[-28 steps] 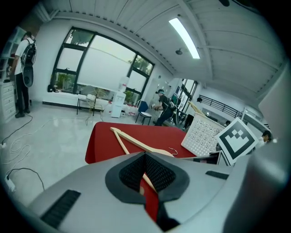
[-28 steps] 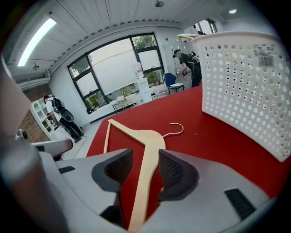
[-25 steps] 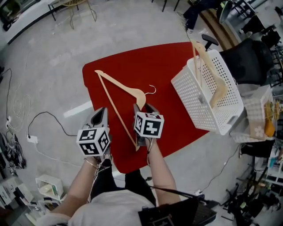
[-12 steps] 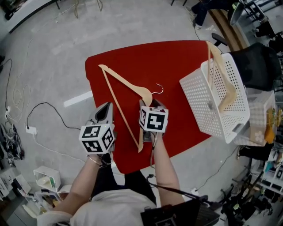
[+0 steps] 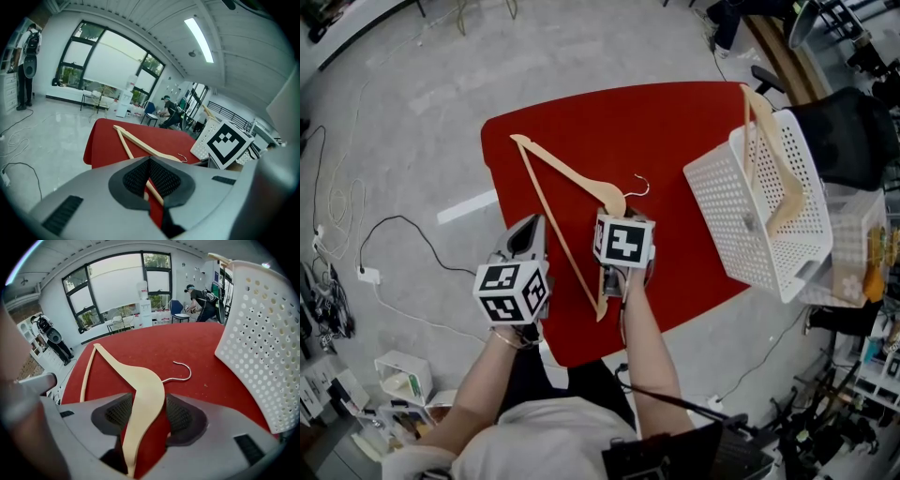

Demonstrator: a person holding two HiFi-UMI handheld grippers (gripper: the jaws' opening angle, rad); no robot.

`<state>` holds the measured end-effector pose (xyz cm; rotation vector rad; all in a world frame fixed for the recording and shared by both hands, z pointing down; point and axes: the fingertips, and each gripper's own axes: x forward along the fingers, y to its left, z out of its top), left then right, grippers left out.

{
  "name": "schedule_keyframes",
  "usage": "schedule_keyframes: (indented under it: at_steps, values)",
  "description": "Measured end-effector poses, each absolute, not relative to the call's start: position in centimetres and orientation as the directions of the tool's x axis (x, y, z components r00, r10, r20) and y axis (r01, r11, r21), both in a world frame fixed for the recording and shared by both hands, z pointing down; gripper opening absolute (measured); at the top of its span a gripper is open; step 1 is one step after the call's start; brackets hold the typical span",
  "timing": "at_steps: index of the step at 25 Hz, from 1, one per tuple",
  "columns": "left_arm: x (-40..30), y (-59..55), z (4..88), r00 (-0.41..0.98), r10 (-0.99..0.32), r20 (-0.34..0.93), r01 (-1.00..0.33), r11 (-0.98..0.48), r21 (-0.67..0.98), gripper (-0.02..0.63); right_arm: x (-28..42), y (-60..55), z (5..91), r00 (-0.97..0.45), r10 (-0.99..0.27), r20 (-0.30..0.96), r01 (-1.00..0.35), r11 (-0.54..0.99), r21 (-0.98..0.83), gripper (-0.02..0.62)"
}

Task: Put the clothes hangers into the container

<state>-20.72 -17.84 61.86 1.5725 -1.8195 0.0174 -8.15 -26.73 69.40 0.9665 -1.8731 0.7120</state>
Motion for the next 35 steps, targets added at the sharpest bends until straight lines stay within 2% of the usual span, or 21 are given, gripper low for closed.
schedule_keyframes:
  at_steps: [17, 21, 35]
  values:
    - [-19.2, -16.4, 60.6, 0.053, -0.848, 0.527, -0.887, 0.203, 0.415, 0.002, -7.1, -25.8, 67.7, -0.318, -0.469, 0.824, -0.884, 0.461, -0.079, 0.193]
    - [-18.6, -15.6, 59.4, 0.069, -0.853, 0.518, -0.898, 0.173, 0.405, 0.002, -6.6, -25.7, 65.5, -0.332, -0.538, 0.775, -0.888, 0.455, -0.065, 0.193]
    - [-15.8, -11.9, 54.0, 0.186, -0.870, 0.456, -0.920, 0.009, 0.392, 0.002, -3.5, -20.4, 57.7, -0.311, -0.639, 0.703, -0.924, 0.377, -0.066, 0.193]
